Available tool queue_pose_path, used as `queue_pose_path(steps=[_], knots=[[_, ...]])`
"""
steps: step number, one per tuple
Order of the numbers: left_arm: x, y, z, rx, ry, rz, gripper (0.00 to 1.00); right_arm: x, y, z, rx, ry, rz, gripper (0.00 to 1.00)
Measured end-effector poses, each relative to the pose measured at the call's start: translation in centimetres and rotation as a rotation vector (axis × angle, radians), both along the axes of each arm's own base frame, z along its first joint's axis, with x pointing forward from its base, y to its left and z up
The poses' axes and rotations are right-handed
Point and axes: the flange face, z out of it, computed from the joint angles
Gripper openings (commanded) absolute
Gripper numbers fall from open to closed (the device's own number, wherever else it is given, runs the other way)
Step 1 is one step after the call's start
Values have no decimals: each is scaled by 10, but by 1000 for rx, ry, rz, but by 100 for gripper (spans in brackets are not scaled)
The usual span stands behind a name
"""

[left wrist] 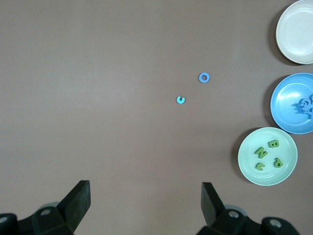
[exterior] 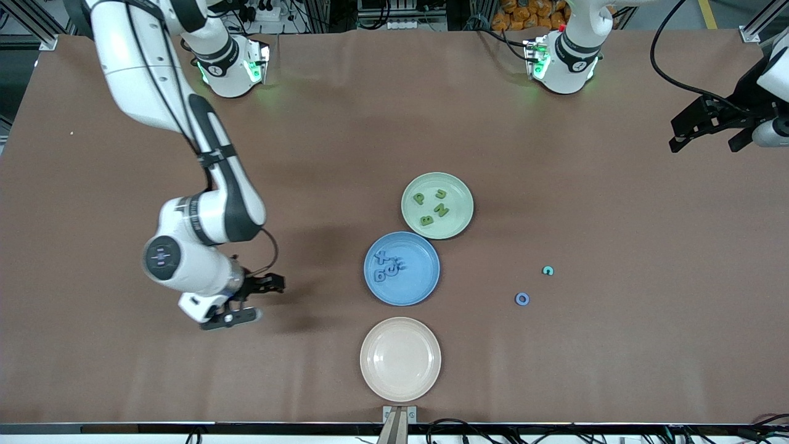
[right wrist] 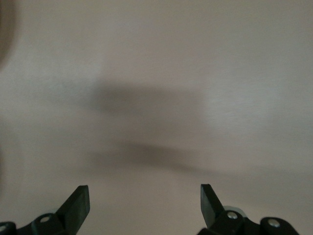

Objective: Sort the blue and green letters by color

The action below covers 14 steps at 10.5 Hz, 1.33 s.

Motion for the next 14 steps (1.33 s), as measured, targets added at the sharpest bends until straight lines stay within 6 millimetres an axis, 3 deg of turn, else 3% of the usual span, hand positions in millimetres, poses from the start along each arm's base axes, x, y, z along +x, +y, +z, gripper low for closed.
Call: queue_pose_path(steps=[3, 6, 7, 8, 14], knots=[[0, 1, 0, 15, 0, 0, 100, 12, -61, 45, -30, -45, -68, 100], [0, 1, 0, 15, 0, 0, 100, 11, -152, 92, -131, -53, -156, 100], [-1, 1, 1, 15, -1, 0, 100, 6, -172, 110, -154, -39, -170, 100], [-1, 1, 1, 13, -2, 24, 100, -3, -182, 129, -158, -8, -178, 100], [1, 1, -2, -20, 9, 59, 100, -67, -186, 269, -94, 47, -159, 100]])
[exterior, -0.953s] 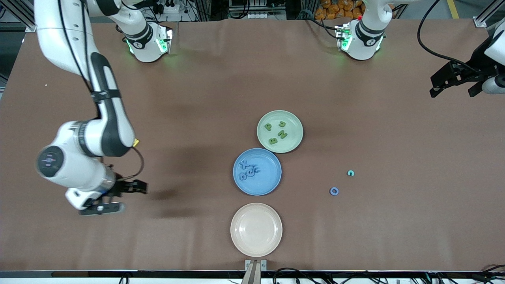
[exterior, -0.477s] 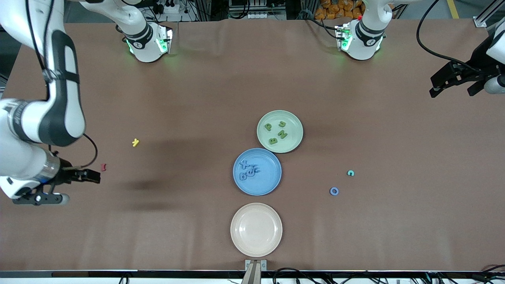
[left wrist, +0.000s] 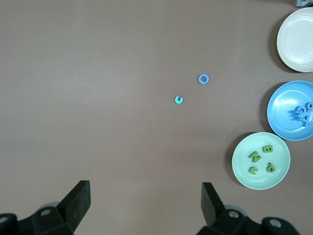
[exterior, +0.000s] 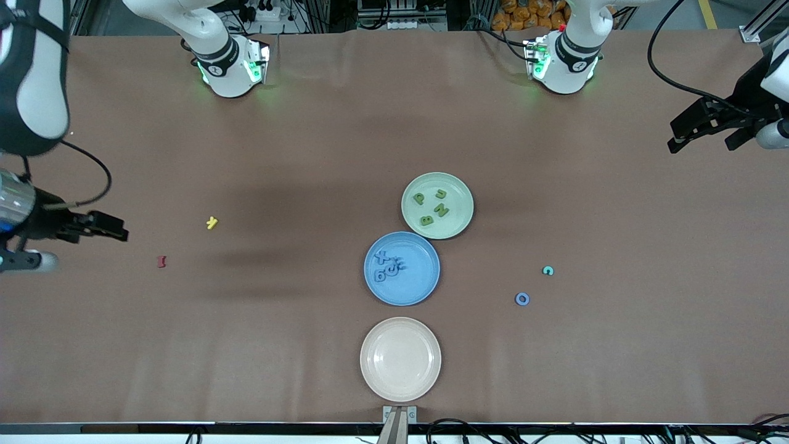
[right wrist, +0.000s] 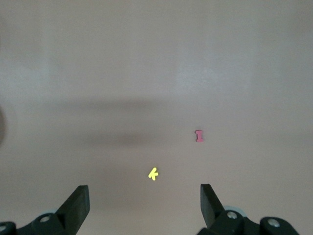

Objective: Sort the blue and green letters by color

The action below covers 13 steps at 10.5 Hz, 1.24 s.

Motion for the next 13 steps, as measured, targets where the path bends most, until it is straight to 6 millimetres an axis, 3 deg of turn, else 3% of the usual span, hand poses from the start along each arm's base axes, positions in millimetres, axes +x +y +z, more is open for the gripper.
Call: queue_pose_path(steps=[4, 8, 10, 13], knots=[[0, -12, -4, 3, 10, -36, 100, -31, 0, 51, -78, -3, 38, 100], [0, -15, -4, 3, 9, -42, 100, -54, -78, 70, -79, 4, -21, 100], [1, -9, -2, 2, 6, -31, 100, -69, -92, 84, -65, 10, -44, 100], [0, -15, -2, 2, 5, -43, 100, -93, -109, 112, -47, -11, -54, 100]])
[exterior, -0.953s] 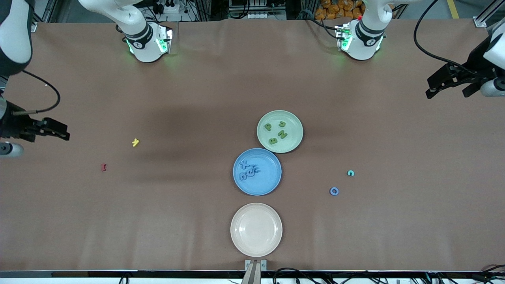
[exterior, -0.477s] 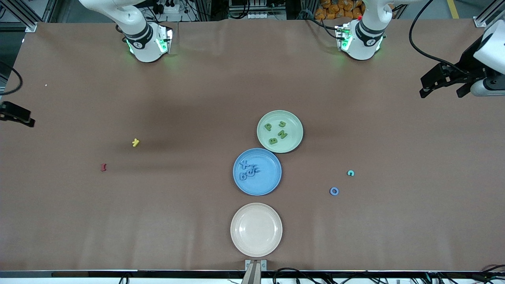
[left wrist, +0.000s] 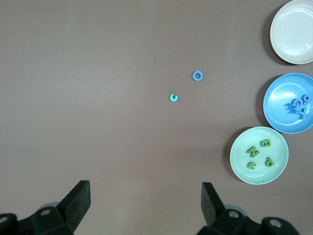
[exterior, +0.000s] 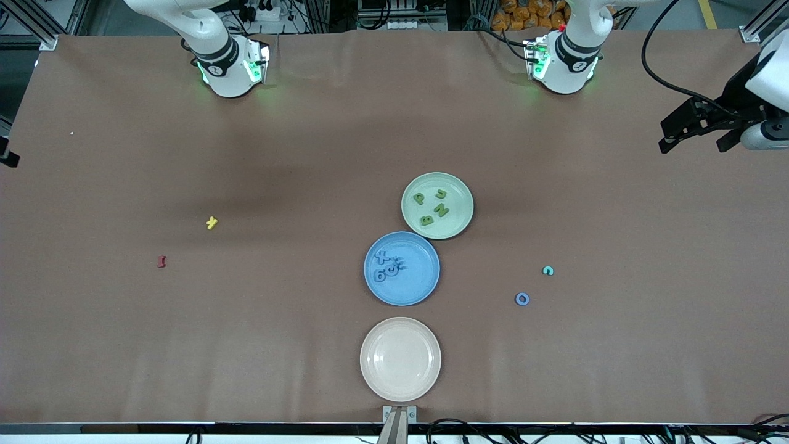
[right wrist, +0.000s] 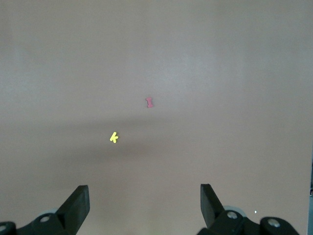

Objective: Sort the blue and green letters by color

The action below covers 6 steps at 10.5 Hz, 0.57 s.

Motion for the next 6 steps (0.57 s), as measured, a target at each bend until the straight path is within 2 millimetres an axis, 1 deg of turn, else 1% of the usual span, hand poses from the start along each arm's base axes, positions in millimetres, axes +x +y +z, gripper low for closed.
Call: queue_pose_path(steps=[1, 2, 3, 4, 6], knots=[[0, -2, 0, 0, 0, -3, 100, -5, -7, 4, 2, -7, -2, 100], [0, -2, 0, 0, -1, -4, 100, -6, -12, 4, 6, -6, -1, 100], [0, -3, 1, 0, -1, -5, 100, -5, -8, 1, 12, 2, 11, 100], [0, -4, 1, 0, -2, -7, 100, -5, 6, -5, 28, 40, 37, 100], [-1, -5, 1, 0, -2, -8, 100, -3, 45, -19, 46, 109, 104, 100]])
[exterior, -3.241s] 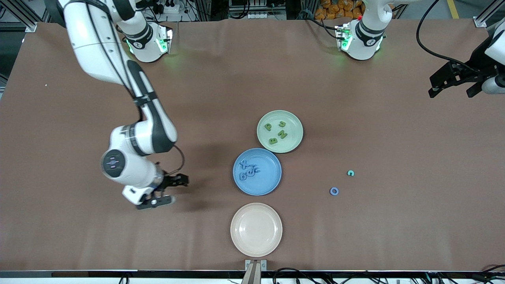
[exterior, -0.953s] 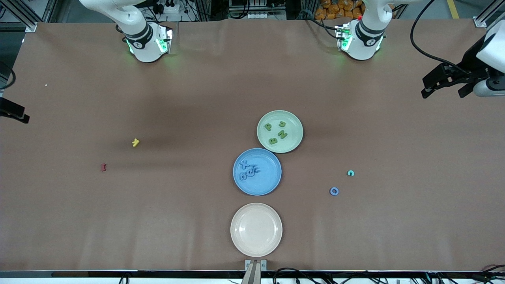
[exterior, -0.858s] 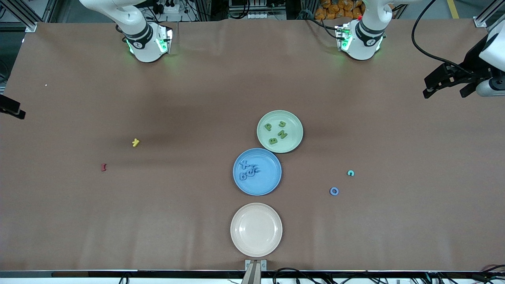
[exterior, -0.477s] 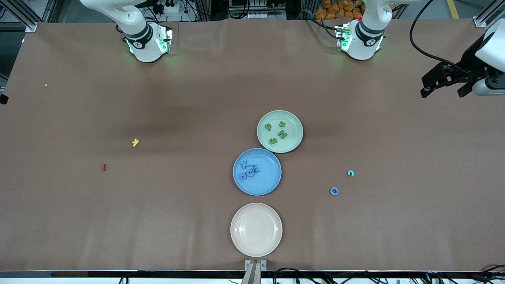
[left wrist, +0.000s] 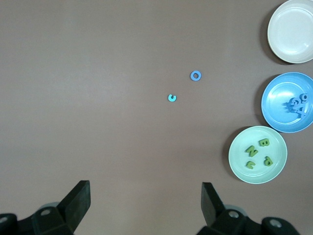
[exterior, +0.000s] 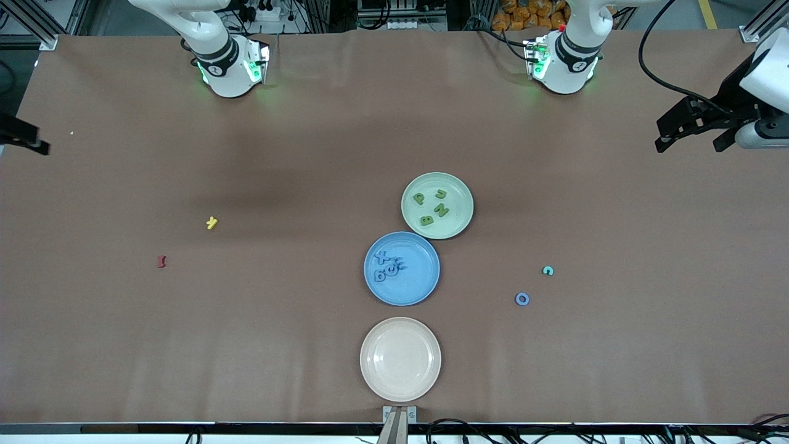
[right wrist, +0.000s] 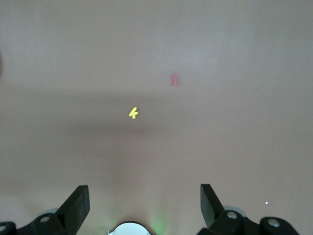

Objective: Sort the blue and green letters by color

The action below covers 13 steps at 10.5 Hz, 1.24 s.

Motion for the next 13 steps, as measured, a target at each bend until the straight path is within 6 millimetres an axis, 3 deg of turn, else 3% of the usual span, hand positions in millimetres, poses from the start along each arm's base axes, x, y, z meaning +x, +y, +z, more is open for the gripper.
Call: queue_pose_path(steps=[2, 4, 13], knots=[[0, 0, 0, 0, 0, 0, 100, 4, 36, -10, -3, 23, -3, 100], [1, 3, -1, 0, 1, 5, 100, 6, 54, -11, -8, 19, -4, 100], [5, 5, -7, 1, 13, 10, 100, 21, 62, -27, -21, 1, 10, 100]])
